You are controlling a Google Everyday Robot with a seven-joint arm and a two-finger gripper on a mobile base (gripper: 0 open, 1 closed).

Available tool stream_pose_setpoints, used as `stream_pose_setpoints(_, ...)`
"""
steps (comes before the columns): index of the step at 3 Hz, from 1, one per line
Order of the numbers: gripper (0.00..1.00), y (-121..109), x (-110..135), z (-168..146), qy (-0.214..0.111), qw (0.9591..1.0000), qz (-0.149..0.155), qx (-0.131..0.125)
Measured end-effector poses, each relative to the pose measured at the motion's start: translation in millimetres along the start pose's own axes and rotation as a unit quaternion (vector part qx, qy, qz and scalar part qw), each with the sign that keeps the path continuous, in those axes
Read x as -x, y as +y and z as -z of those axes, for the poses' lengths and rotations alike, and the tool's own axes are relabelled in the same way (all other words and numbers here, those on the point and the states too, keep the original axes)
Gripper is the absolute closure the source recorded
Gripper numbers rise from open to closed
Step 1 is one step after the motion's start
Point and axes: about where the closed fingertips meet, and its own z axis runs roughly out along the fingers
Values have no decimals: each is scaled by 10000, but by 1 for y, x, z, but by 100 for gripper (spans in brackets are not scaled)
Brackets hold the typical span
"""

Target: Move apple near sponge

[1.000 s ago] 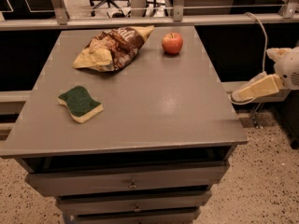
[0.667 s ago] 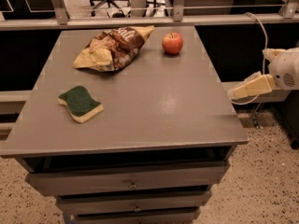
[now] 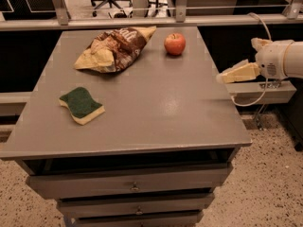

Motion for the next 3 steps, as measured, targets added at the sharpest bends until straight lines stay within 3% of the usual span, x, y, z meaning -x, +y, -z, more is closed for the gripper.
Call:
stream_pose_setpoints(1, 0, -10, 19, -30, -295, 9995, 13, 130)
stream_pose_setpoints(3, 0, -7, 28, -83, -229, 9991, -42, 341)
